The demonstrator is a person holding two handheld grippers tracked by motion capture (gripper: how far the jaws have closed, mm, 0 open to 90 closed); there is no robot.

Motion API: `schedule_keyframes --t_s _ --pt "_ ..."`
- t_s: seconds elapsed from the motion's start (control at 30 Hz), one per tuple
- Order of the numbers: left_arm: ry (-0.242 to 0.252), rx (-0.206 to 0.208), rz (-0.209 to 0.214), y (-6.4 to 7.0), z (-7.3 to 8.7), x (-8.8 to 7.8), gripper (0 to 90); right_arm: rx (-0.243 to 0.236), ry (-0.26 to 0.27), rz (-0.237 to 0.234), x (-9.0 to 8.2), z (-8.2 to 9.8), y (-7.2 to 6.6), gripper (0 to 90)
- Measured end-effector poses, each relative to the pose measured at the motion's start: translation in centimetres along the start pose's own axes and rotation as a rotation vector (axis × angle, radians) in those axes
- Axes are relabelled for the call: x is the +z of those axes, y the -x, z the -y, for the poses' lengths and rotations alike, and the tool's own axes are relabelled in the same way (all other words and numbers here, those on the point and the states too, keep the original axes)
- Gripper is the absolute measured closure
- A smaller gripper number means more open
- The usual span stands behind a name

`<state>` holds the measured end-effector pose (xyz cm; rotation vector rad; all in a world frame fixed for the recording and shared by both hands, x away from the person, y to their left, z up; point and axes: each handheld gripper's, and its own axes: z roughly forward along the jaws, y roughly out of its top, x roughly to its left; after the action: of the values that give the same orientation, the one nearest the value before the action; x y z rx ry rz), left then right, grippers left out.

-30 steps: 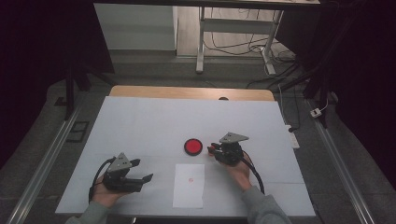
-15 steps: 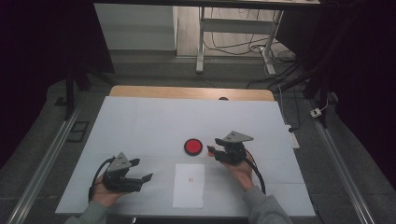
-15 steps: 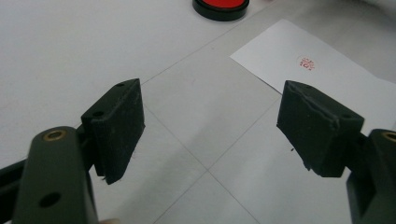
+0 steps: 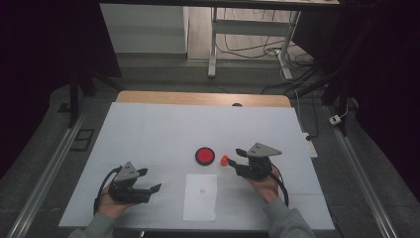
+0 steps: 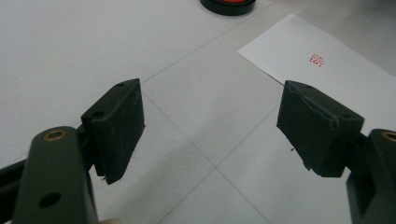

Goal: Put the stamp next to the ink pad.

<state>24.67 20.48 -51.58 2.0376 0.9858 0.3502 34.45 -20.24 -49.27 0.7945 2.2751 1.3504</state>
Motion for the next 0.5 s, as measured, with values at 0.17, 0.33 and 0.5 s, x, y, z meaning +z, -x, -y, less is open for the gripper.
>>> schedule_keyframes --t_s 0.17,0.33,0.5 --pt "0.006 0.003 -0.001 0.0 0.0 0.0 22.9 0.006 0.004 0.021 -2.1 0.8 0.3 45.9" --pt "0.005 -0.002 -0.002 -0.1 0.0 0.0 22.9 0.006 0.001 0.041 -3.8 1.8 0.4 45.7" --pt "0.002 -0.002 -0.003 -0.1 0.1 0.0 22.9 0.011 -0.015 0.049 -5.6 3.3 0.6 45.3"
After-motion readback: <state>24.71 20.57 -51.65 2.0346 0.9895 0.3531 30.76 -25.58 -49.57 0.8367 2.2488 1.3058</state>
